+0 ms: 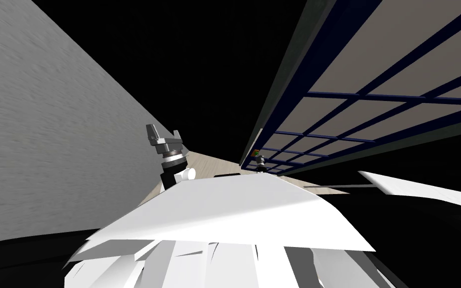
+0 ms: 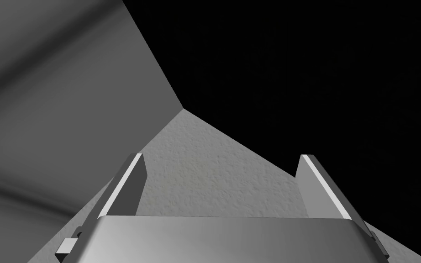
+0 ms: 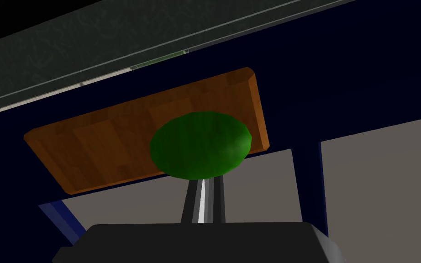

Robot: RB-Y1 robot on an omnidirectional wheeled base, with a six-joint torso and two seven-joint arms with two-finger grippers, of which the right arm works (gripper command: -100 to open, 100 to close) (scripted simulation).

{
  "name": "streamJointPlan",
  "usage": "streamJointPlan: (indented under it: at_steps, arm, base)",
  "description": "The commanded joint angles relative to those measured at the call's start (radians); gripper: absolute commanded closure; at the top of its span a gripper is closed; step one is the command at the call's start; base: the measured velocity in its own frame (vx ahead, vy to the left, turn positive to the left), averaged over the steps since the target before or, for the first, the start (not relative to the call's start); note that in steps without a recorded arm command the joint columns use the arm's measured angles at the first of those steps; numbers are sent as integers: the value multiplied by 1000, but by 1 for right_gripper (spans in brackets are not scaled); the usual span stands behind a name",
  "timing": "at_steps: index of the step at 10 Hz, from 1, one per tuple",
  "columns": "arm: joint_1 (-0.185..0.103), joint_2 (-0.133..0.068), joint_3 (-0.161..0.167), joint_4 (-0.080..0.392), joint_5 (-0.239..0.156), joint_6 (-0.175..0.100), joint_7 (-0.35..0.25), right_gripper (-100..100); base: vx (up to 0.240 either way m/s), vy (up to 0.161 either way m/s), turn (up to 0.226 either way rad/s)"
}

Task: Pull the door open

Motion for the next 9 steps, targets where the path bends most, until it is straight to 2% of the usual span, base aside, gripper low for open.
streamJointPlan:
  at_steps: [1,8,9]
  arm:
    - [1,7,9,-14,-11,0,-39,-100]
    - [-2,26,39,-35,-88,7,-229,-100]
    - [-2,26,39,-35,-88,7,-242,-100]
  base:
    - [-34,-10,2]
    - [-55,5,45]
    - [-47,-14,14]
